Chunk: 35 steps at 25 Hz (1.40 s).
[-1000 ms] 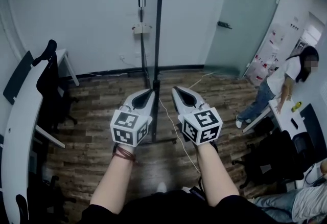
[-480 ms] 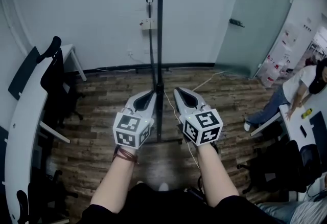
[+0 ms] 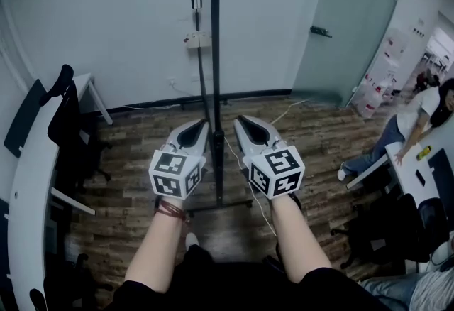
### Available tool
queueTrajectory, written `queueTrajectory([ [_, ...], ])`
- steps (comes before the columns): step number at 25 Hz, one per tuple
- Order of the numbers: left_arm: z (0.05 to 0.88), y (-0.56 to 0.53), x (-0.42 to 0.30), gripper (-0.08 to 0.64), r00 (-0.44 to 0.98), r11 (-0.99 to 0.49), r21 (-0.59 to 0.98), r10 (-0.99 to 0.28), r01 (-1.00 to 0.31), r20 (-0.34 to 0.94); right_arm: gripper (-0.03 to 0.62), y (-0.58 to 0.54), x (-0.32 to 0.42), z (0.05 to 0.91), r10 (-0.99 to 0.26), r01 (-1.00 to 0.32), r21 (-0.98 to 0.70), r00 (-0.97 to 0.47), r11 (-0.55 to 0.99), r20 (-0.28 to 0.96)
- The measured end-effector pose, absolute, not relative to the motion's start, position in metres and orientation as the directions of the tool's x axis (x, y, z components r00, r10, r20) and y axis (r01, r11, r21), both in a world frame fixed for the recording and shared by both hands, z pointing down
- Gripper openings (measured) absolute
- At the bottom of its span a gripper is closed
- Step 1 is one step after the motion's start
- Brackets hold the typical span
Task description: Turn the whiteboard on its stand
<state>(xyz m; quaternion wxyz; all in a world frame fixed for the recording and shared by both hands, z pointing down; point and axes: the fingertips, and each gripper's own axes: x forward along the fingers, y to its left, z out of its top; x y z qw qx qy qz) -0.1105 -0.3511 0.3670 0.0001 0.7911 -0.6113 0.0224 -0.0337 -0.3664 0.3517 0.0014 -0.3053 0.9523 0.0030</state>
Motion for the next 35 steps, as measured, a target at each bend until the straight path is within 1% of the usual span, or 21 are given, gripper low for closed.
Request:
queueTrajectory([
  [4,0.352,-0.377,-0.123,-0.002,0.280,-0.280,-0.029,-0.960,-0.959,0.008,0.037,-0.390,-0.047,0.341,-0.592,-0.592,0.016,-0.805,0.805,-0.029],
  [6,0.352,-0.393,-0.130,-0.002,0.293,-0.294,-0.039,-0.956,-0.955,0.015,0.084,-0.401,-0.053,0.327,-0.596,-0.597,0.008,-0.801,0.802,-0.062],
  [8,0.357,-0.404,-0.138,-0.002,0.308,-0.309,-0.040,-0.951,-0.950,0.030,0.116,-0.408,-0.066,0.318,-0.596,-0.599,0.015,-0.799,0.801,-0.076],
  [11,0.366,-0.421,-0.151,-0.002,0.336,-0.337,-0.018,-0.941,-0.941,0.044,0.145,-0.418,-0.089,0.322,-0.603,-0.605,0.047,-0.796,0.795,-0.051],
  [14,0.376,-0.437,-0.164,-0.002,0.360,-0.361,-0.011,-0.931,-0.932,0.067,0.176,-0.433,-0.101,0.335,-0.620,-0.620,0.033,-0.784,0.784,-0.015],
  [19,0.374,-0.473,-0.180,-0.002,0.409,-0.409,0.006,-0.911,-0.912,0.056,0.190,-0.459,-0.108,0.343,-0.680,-0.679,0.028,-0.734,0.733,0.009],
  [24,0.380,-0.499,-0.174,-0.002,0.482,-0.483,0.007,-0.874,-0.876,0.065,0.210,-0.470,-0.114,0.342,-0.711,-0.710,0.046,-0.704,0.703,0.010],
  [28,0.383,-0.514,-0.177,-0.002,0.526,-0.527,0.002,-0.848,-0.850,0.071,0.210,-0.474,-0.126,0.338,-0.728,-0.727,0.053,-0.685,0.685,0.000],
  [31,0.389,-0.517,-0.182,-0.002,0.546,-0.548,0.002,-0.834,-0.837,0.078,0.210,-0.471,-0.144,0.348,-0.741,-0.738,0.072,-0.671,0.671,0.022],
  [35,0.392,-0.528,-0.192,-0.002,0.572,-0.575,-0.011,-0.816,-0.818,0.077,0.210,-0.488,-0.154,0.349,-0.776,-0.773,0.080,-0.630,0.630,0.021],
])
